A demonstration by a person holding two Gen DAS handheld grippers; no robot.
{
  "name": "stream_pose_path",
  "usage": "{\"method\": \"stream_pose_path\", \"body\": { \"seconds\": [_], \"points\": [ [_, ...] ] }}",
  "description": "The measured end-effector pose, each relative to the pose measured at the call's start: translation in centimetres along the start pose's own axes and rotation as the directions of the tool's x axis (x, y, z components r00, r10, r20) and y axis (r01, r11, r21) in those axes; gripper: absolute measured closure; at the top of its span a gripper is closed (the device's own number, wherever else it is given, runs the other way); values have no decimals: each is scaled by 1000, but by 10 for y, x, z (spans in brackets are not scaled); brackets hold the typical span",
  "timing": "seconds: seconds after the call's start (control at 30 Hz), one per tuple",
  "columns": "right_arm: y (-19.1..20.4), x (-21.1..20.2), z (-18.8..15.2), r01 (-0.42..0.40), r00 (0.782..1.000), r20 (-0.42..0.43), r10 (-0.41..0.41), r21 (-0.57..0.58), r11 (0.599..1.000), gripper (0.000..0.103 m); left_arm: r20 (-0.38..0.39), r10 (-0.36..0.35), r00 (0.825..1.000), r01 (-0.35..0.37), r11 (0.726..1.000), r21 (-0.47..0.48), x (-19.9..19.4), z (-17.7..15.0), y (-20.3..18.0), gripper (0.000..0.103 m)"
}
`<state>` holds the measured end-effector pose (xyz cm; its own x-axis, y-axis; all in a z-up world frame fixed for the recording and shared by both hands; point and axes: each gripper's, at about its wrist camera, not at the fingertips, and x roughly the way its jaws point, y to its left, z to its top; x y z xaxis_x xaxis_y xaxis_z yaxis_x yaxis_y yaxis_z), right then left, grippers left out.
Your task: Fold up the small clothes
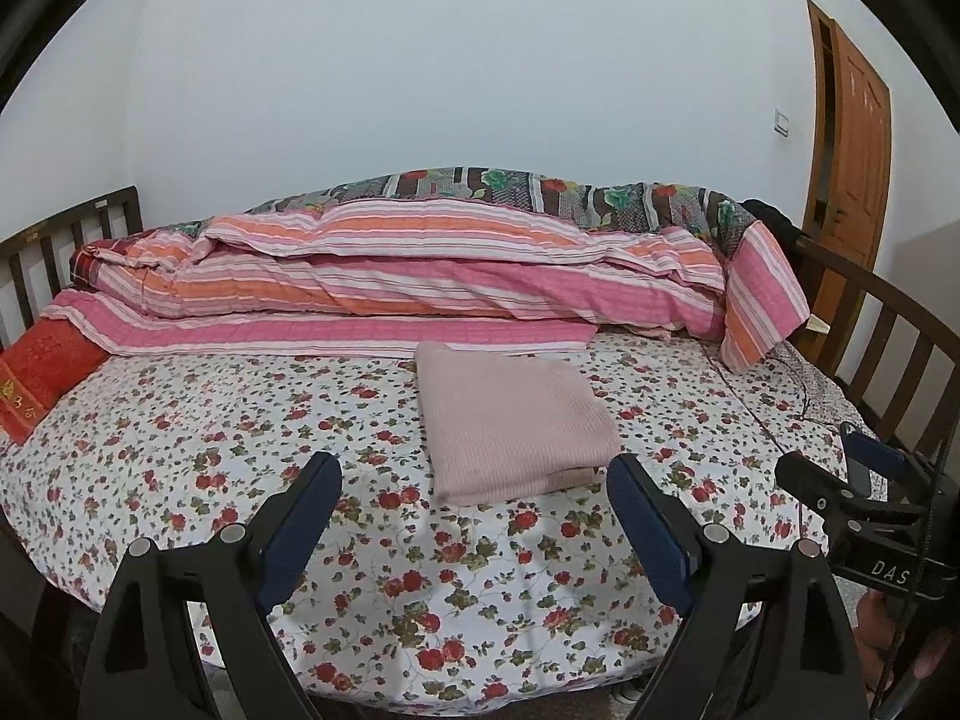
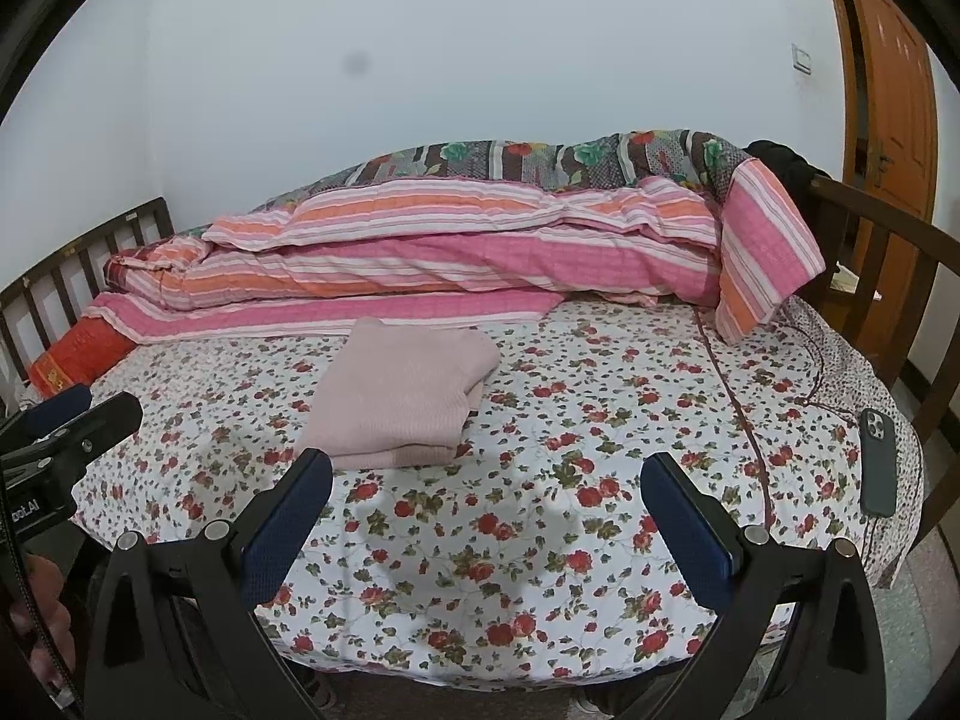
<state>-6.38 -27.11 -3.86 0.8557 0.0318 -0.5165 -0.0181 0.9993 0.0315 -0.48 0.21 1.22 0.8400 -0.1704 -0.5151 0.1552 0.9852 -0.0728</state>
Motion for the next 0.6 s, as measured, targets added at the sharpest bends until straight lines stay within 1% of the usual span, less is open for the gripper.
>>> {"method": "stream_pose_path", "body": {
  "seconds": [0.6],
  "points": [
    [-1,-2,0,-1,1000,2,1,0,1000,2,5,1,1000,-1,1000,-1,-4,2,-1,13]
  ]
}}
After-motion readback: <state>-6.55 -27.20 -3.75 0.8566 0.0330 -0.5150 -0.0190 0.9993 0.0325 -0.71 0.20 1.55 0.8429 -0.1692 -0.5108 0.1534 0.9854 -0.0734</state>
